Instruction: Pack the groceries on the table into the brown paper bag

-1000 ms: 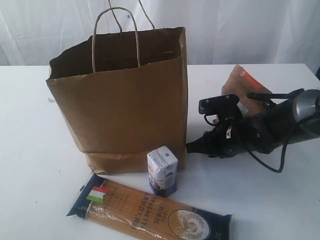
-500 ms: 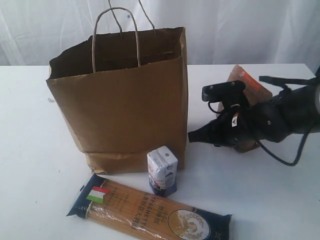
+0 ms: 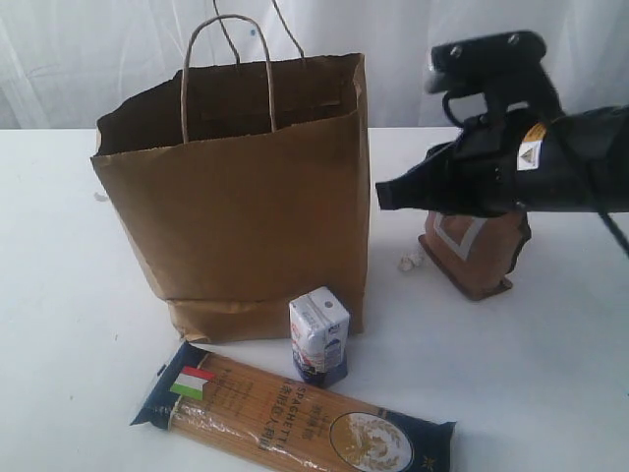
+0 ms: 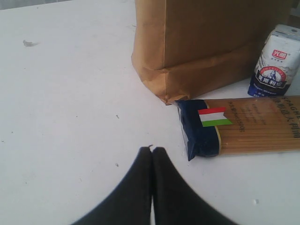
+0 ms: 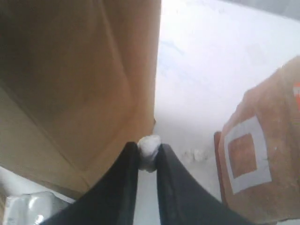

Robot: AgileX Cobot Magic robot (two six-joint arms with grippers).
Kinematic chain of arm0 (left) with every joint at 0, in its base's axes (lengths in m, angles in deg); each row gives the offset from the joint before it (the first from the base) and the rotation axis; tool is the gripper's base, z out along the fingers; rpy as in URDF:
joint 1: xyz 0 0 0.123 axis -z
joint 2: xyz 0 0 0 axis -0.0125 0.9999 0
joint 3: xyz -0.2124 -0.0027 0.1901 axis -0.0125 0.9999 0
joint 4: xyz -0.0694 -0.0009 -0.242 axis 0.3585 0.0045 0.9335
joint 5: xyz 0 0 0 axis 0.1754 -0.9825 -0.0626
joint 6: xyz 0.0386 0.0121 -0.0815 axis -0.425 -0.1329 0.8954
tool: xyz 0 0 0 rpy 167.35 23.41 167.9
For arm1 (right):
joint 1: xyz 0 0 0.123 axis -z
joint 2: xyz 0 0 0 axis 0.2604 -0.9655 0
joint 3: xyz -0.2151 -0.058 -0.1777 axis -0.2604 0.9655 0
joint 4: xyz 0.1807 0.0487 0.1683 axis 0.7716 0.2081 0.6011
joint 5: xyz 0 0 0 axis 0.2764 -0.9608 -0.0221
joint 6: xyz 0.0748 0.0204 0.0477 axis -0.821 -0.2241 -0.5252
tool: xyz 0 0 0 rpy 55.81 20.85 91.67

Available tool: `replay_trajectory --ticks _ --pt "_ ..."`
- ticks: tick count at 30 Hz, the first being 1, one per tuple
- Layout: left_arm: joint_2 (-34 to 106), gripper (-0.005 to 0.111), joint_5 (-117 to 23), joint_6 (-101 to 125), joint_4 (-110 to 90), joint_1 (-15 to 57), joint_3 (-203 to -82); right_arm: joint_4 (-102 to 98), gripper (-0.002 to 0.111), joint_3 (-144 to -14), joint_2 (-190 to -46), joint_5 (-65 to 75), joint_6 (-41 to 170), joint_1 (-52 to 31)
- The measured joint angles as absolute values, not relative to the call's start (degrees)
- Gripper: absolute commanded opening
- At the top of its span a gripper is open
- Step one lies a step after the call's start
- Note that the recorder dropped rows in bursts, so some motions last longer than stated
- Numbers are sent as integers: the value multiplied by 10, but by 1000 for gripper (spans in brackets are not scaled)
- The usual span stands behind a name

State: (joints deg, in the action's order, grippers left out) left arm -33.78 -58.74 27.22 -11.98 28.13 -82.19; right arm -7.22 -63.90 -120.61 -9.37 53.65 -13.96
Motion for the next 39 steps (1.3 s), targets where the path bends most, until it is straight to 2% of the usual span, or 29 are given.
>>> replay_trajectory --ticks 11,28,31,37,39 --pt "-338 0 -587 272 -120 281 -822 -65 11 -685 -1101 -91 539 -149" --pt "-338 0 -587 272 -120 281 -822 -49 12 -758 -1174 -69 553 -236" --pt "-338 0 -587 272 -120 281 -822 -49 19 -772 -1198 -69 554 -238" --pt "-338 0 -587 272 -120 281 -822 -49 51 -787 -1217 -70 562 -238" --pt "-338 0 -587 272 -120 281 -822 -49 52 -788 -1217 -70 567 -238"
